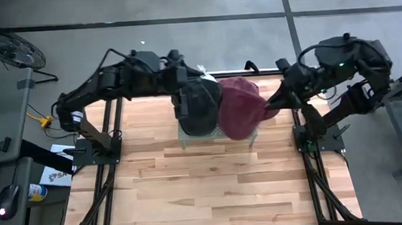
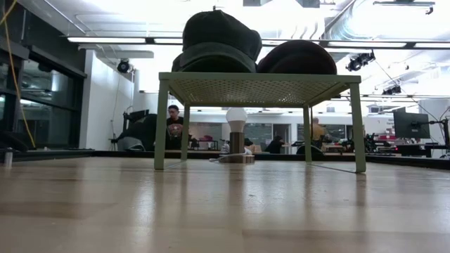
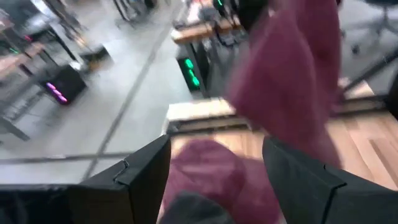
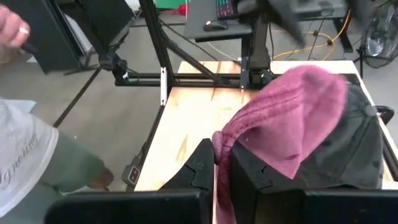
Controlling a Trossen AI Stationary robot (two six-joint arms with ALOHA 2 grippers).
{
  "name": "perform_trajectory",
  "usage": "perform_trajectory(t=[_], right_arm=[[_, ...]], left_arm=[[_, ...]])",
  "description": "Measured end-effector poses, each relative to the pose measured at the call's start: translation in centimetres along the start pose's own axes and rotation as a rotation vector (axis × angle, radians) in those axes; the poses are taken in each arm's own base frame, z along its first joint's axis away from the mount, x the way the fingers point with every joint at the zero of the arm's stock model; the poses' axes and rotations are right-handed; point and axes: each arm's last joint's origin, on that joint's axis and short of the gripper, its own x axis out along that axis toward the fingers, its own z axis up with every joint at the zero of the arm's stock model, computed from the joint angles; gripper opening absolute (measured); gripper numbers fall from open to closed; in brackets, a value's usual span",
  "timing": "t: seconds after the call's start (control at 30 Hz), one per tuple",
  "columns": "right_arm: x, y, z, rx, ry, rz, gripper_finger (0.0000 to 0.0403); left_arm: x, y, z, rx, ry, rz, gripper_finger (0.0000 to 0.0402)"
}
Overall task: Pick & Place hat
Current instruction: Stack the red cap on top of the red cap on the shelf
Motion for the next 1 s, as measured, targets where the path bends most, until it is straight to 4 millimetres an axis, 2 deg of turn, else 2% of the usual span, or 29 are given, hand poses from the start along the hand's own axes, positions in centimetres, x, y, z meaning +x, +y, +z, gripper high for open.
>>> perform_trajectory(t=[0.2,0.33,0.53,0.67,1.0], right_arm=[[1.7,-0.3,0.2,0.005,0.031,-0.02,0.0016],[2.4,-0.6,0.4,0.031,0.04,-0.074,0.0016],[4.4,-0.9,0.5,0.056,0.08,-0.097,0.0016],[5.2,-1.5,0.5,0.099,0.104,-0.118,0.0016],[5.3,-3.4,0.6,0.158,0.099,-0.176,0.0016]], left_arm=[[-3.5,1.0,0.7,0.004,-0.064,0.048,0.0247],[-4.7,1.2,0.8,0.038,-0.07,0.062,0.0247],[-4.7,2.0,0.1,0.15,0.023,0.183,0.0247],[-4.5,3.3,-0.5,0.148,0.053,0.169,0.0247],[-4.3,6.7,-2.0,0.098,0.081,0.099,0.0247]])
